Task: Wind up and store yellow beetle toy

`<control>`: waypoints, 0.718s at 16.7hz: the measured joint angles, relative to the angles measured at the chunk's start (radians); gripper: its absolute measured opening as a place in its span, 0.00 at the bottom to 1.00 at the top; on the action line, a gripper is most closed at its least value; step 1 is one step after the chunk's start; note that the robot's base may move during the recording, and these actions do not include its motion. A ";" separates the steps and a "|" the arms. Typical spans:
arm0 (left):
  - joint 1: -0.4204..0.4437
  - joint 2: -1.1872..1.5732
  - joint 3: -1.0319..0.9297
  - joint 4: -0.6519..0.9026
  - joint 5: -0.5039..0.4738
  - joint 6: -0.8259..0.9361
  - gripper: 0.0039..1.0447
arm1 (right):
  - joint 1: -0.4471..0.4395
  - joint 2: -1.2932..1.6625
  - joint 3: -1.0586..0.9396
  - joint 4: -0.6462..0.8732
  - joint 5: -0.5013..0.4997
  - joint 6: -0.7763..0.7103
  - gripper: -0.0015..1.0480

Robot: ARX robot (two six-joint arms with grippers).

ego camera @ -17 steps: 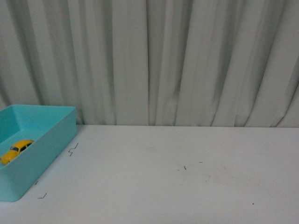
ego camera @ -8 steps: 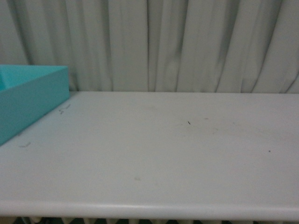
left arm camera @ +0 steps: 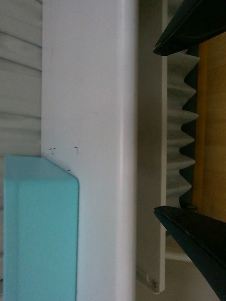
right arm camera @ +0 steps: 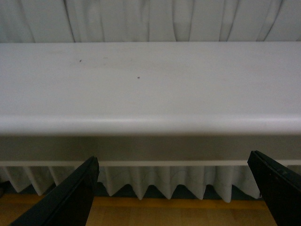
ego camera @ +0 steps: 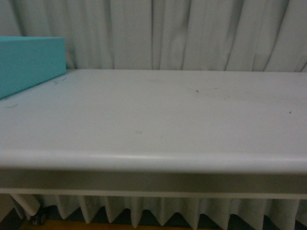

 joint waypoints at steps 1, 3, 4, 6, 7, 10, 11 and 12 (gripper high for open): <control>0.000 0.000 0.000 0.000 0.000 0.000 0.94 | 0.000 0.000 0.000 0.000 0.000 0.000 0.94; 0.000 0.000 0.000 -0.001 0.000 0.000 0.94 | 0.000 0.000 0.000 0.001 0.000 0.000 0.94; 0.000 0.000 0.000 0.000 0.000 0.000 0.94 | 0.000 0.000 0.000 0.000 0.000 0.000 0.94; 0.000 0.000 0.000 0.000 0.000 0.000 0.94 | 0.000 0.000 0.000 0.000 0.000 0.000 0.94; 0.000 0.000 0.000 0.000 0.000 0.000 0.94 | 0.000 0.000 0.000 0.000 0.001 0.000 0.94; 0.000 0.000 0.000 0.000 0.001 0.000 0.94 | 0.000 0.000 0.000 0.001 0.000 0.000 0.94; 0.000 0.000 0.000 0.000 0.000 0.000 0.94 | 0.000 0.000 0.000 -0.001 0.000 0.000 0.94; 0.000 0.000 0.000 -0.001 0.000 0.000 0.94 | 0.000 0.001 0.000 0.000 0.000 0.000 0.94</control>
